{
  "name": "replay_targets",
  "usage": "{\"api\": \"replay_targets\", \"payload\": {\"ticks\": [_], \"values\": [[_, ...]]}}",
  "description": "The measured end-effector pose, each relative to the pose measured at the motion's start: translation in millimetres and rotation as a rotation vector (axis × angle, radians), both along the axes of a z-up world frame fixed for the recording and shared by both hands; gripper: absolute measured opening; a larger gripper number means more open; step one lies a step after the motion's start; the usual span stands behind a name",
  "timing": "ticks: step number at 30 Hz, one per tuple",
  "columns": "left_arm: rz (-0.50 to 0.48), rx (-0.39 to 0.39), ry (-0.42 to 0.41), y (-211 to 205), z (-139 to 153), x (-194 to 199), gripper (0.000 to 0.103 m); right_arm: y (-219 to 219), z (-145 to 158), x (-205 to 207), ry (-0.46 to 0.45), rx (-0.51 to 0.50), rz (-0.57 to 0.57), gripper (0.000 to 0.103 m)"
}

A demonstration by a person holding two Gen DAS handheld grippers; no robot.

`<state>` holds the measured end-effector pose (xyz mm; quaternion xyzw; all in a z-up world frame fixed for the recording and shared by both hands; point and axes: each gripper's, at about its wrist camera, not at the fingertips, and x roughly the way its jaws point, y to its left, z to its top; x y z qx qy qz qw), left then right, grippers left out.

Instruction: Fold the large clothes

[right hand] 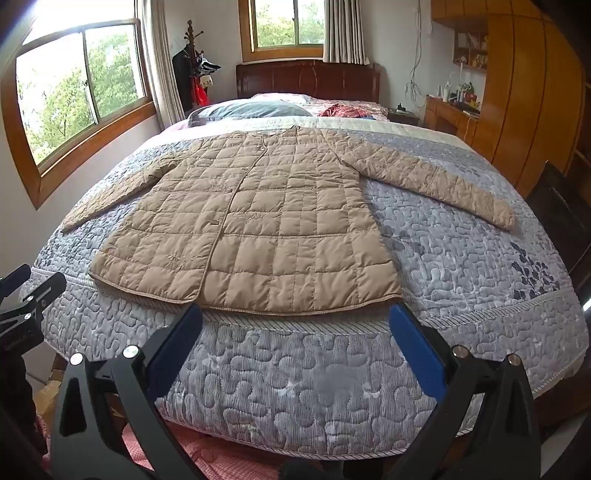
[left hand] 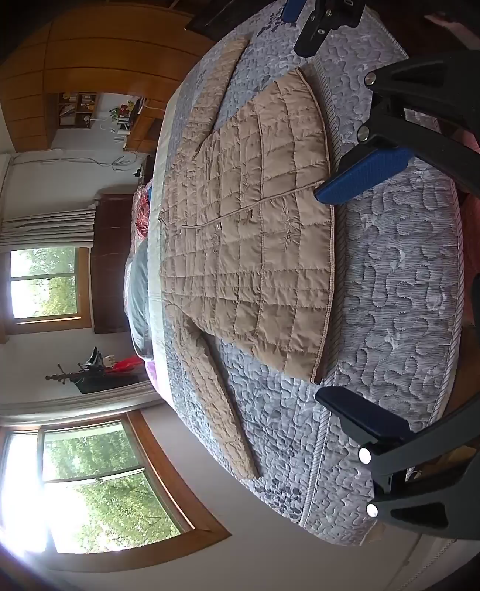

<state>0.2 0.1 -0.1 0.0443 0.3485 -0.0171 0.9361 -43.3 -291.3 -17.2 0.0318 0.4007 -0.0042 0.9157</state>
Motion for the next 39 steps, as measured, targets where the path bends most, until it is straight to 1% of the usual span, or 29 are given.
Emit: {"api": "replay_targets", "payload": {"ticks": [28, 36, 37, 39], "values": [[-0.001, 0.005, 0.003, -0.1, -0.1, 0.2, 0.099, 0.4, -2.8, 2.3, 0.005, 0.005, 0.001, 0.100], [-0.001, 0.006, 0.003, -0.1, -0.2, 0.3, 0.099, 1.7, 3.2, 1.1, 0.003, 0.003, 0.001, 0.100], [-0.001, 0.006, 0.003, -0.1, -0.2, 0.3, 0.099, 0.5, -2.2, 2.4, 0.002, 0.002, 0.001, 0.100], [-0.001, 0.005, 0.003, 3.9, -3.5, 0.1, 0.099, 0.6, -1.9, 2.4, 0.003, 0.003, 0.002, 0.100]]}}
